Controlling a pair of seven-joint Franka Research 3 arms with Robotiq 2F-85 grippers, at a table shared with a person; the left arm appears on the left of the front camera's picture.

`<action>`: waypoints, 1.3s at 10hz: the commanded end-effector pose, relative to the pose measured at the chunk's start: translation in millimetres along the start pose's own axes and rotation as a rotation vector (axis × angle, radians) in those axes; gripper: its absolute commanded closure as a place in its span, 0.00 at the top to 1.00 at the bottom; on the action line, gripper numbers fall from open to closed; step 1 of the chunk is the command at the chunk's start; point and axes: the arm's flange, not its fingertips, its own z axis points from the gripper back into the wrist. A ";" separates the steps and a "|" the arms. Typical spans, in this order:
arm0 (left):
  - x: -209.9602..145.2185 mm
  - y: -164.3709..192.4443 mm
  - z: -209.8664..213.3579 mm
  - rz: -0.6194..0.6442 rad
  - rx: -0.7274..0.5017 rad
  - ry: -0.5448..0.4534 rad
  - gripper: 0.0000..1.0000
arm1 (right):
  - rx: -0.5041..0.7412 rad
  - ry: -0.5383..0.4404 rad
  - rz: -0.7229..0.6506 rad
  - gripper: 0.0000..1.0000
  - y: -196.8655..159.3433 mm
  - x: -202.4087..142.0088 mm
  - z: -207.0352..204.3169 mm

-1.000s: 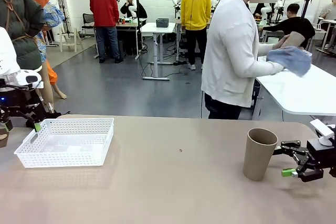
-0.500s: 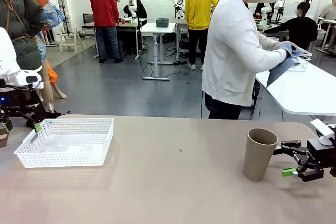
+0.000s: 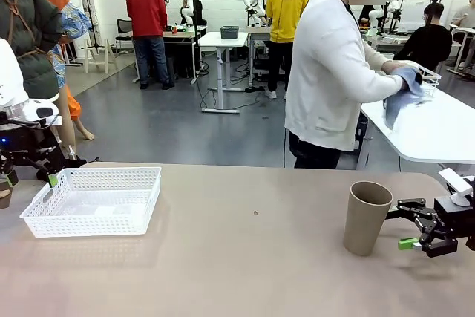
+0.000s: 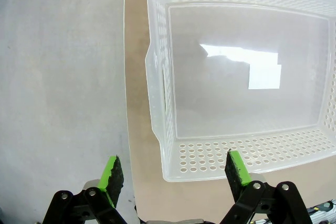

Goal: Clean and organize the cups into the basket.
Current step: Pick up the Organizing basket and move it to the center of the table, then pick up the Reusable plastic cup from the right side of the table and place it inside the Organizing basket.

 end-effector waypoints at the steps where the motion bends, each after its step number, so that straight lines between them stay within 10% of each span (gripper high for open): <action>1: -1.6 -2.3 -5.6 -0.013 0.011 -0.021 1.00 | -0.006 -0.011 0.005 1.00 -7.5 -4.7 -4.8; 13: 16.7 2.1 -35.4 -0.009 0.028 0.041 1.00 | 0.014 -0.066 0.021 1.00 -25.3 -8.9 -56.8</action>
